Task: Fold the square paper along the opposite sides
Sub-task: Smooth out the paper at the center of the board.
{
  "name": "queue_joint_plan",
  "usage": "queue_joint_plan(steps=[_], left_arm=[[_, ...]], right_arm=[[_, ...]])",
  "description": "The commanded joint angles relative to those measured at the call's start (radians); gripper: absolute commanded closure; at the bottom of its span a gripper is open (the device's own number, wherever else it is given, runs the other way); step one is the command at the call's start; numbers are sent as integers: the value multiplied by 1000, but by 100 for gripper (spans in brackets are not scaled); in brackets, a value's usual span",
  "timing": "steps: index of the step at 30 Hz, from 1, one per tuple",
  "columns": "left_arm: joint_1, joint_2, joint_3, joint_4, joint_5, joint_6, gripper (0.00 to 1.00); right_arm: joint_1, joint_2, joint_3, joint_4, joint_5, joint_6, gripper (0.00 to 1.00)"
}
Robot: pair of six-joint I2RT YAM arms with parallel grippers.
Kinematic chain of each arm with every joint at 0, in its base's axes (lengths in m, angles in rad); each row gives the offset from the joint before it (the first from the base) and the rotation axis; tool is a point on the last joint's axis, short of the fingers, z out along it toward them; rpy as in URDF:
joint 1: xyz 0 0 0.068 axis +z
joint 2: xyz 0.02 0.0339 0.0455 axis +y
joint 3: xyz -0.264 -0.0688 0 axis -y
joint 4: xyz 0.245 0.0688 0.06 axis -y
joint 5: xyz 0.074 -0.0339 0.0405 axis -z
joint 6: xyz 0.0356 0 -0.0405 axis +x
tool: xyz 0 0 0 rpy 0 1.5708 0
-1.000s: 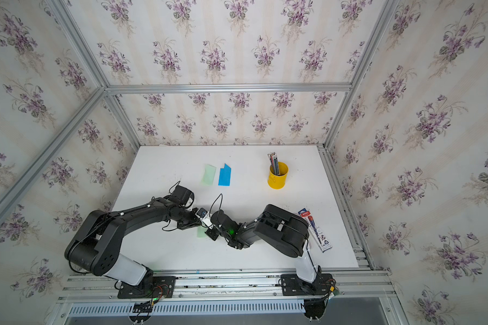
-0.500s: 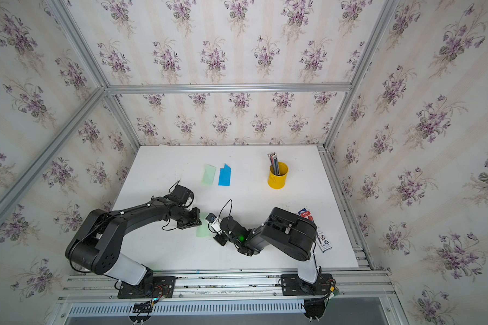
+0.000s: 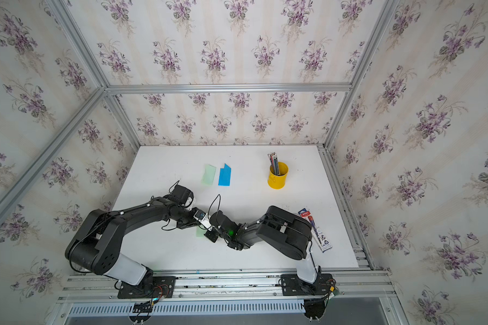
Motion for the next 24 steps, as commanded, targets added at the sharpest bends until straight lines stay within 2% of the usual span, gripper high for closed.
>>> queue_joint_plan(steps=[1, 16, 21, 24], left_arm=[[3, 7, -6, -92, -116, 22, 100], [45, 7, -14, -99, -115, 58, 100], [45, 4, -19, -81, -79, 75, 100], [45, -9, -30, -74, -77, 77, 100]], right_arm=[[3, 16, -12, -13, -14, 1, 100], [25, -59, -192, -30, 24, 39, 100], [25, -135, -100, -75, 12, 31, 100], [27, -106, -36, -57, -5, 22, 100]])
